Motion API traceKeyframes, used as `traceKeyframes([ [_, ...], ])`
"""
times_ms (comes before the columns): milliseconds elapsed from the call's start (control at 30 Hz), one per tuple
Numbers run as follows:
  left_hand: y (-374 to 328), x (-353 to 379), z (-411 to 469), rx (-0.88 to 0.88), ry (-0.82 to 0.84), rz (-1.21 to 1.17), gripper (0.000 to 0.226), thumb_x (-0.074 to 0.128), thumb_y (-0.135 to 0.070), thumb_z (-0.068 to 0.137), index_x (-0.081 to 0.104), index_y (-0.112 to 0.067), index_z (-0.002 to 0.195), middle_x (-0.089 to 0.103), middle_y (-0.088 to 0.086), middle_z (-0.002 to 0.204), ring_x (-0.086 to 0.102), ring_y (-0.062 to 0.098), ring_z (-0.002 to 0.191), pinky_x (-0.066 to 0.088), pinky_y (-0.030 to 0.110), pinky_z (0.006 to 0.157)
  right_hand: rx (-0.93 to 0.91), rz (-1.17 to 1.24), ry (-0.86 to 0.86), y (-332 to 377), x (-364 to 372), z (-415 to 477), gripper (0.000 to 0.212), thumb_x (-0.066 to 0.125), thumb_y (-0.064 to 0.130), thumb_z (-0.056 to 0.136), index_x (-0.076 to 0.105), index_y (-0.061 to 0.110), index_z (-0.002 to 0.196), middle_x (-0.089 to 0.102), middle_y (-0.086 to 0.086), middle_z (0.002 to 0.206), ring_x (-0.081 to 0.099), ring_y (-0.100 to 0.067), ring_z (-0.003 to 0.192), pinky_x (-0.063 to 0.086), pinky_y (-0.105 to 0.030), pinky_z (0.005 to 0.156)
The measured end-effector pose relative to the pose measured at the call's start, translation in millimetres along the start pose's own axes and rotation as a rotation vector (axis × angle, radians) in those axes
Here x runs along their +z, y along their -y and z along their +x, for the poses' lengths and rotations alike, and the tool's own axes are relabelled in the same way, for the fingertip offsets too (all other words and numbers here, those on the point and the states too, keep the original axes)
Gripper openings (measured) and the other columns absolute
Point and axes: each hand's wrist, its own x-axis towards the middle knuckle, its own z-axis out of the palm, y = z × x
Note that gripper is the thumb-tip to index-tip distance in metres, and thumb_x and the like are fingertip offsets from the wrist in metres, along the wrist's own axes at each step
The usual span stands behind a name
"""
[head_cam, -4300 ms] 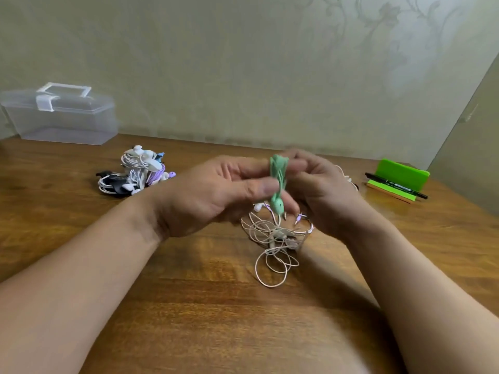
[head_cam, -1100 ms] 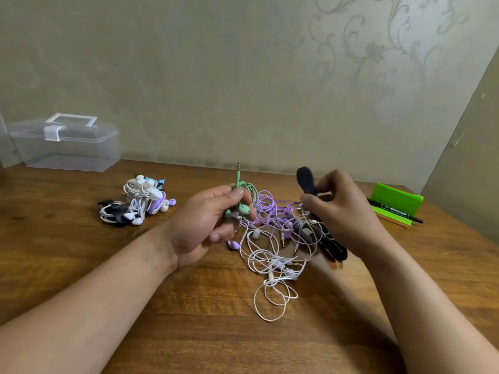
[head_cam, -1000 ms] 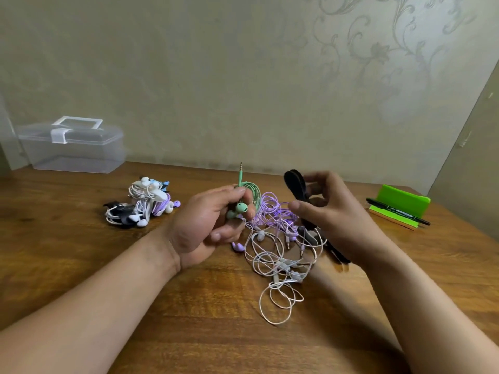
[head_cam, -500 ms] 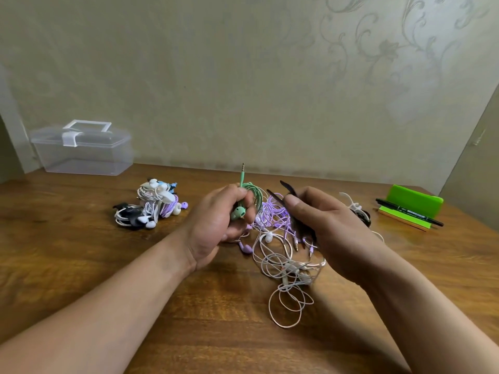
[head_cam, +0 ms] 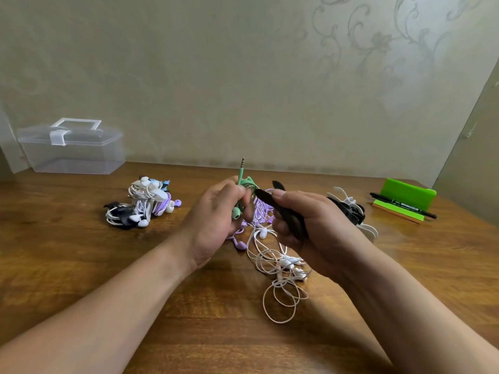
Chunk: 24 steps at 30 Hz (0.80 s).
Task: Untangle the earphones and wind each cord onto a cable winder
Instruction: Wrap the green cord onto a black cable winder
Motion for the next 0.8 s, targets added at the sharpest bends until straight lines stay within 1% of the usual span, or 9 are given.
traceKeyframes([
  [100, 3.3, 2.8, -1.3, -0.022, 0.023, 0.038, 0.028, 0.041, -0.029, 0.102, 0.051, -0.019, 0.078, 0.052, -0.003, 0.067, 0.045, 0.016, 0.058, 0.044, 0.025, 0.053, 0.005, -0.023, 0.000, -1.7, 2.9, 0.3, 0.014, 0.059, 0.013, 0.103, 0.056, 0.000, 0.108, 0.043, -0.009, 0.074, 0.046, -0.013, 0.056, 0.032, -0.021, 0.045],
  [200, 5.4, 4.5, -2.5, -0.054, 0.063, 0.060, 0.025, 0.045, -0.039, 0.093, 0.054, -0.028, 0.073, 0.053, -0.001, 0.075, 0.048, 0.028, 0.076, 0.049, 0.047, 0.065, 0.003, -0.053, -0.002, -2.2, 4.3, 0.6, 0.015, 0.058, 0.015, 0.104, 0.059, 0.000, 0.108, 0.045, -0.011, 0.078, 0.047, -0.013, 0.057, 0.033, -0.021, 0.046],
  [300, 1.8, 4.8, -4.2, 0.007, 0.071, 0.139, 0.025, 0.043, -0.040, 0.094, 0.058, -0.034, 0.075, 0.057, -0.005, 0.074, 0.056, 0.018, 0.075, 0.053, 0.034, 0.061, -0.027, -0.073, -0.011, -3.8, 5.3, -0.3, 0.019, 0.059, 0.022, 0.105, 0.061, 0.003, 0.100, 0.048, -0.010, 0.076, 0.047, -0.013, 0.058, 0.033, -0.023, 0.050],
  [333, 0.4, 4.9, -5.5, 0.048, 0.070, 0.182, 0.025, 0.042, -0.040, 0.095, 0.063, -0.033, 0.083, 0.060, -0.004, 0.075, 0.059, 0.013, 0.074, 0.053, 0.031, 0.059, -0.052, -0.085, -0.023, -5.4, 6.4, -0.8, 0.026, 0.058, 0.028, 0.105, 0.062, 0.003, 0.099, 0.050, -0.009, 0.075, 0.047, -0.014, 0.059, 0.034, -0.025, 0.052],
  [400, -0.1, 4.4, -7.3, 0.172, 0.063, 0.314, 0.032, 0.041, -0.039, 0.100, 0.064, -0.016, 0.102, 0.061, 0.003, 0.077, 0.062, 0.017, 0.071, 0.054, 0.034, 0.058, -0.130, -0.161, -0.060, -8.5, 8.3, -1.6, 0.046, 0.054, 0.047, 0.104, 0.064, 0.002, 0.106, 0.053, -0.007, 0.074, 0.049, -0.017, 0.063, 0.037, -0.030, 0.056],
  [467, 2.3, 4.2, -9.0, 0.309, 0.051, 0.476, 0.030, 0.040, -0.038, 0.103, 0.056, -0.015, 0.095, 0.056, 0.002, 0.074, 0.057, 0.024, 0.066, 0.054, 0.043, 0.056, -0.230, -0.299, -0.102, -10.6, 9.2, -3.1, 0.058, 0.046, 0.059, 0.102, 0.063, 0.004, 0.112, 0.053, -0.008, 0.076, 0.048, -0.021, 0.067, 0.038, -0.035, 0.058],
  [567, 3.5, 5.8, -10.4, 0.400, 0.015, 0.543, 0.021, 0.041, -0.040, 0.103, 0.047, -0.024, 0.089, 0.049, -0.008, 0.077, 0.057, 0.024, 0.069, 0.056, 0.051, 0.055, -0.390, -0.399, -0.108, -12.2, 8.2, -4.7, 0.056, 0.041, 0.055, 0.105, 0.055, 0.001, 0.106, 0.051, -0.008, 0.075, 0.045, -0.022, 0.066, 0.037, -0.037, 0.057],
  [633, 2.0, 8.6, -11.0, 0.475, 0.011, 0.578, 0.019, 0.040, -0.039, 0.102, 0.043, -0.027, 0.088, 0.046, -0.011, 0.078, 0.055, 0.021, 0.071, 0.054, 0.045, 0.057, -0.489, -0.442, -0.109, -12.4, 8.7, -5.4, 0.048, 0.040, 0.051, 0.107, 0.053, 0.005, 0.099, 0.050, -0.001, 0.071, 0.045, -0.018, 0.063, 0.038, -0.034, 0.056],
  [800, -2.0, 20.2, -14.3, 0.604, 0.053, 0.735, 0.011, 0.037, -0.034, 0.100, 0.034, -0.033, 0.090, 0.040, -0.021, 0.081, 0.041, 0.000, 0.074, 0.030, 0.031, 0.070, -0.602, -0.446, -0.173, -15.5, 9.5, -3.3, 0.036, 0.041, 0.049, 0.108, 0.055, 0.020, 0.093, 0.051, 0.015, 0.074, 0.047, -0.009, 0.068, 0.040, -0.024, 0.062],
])
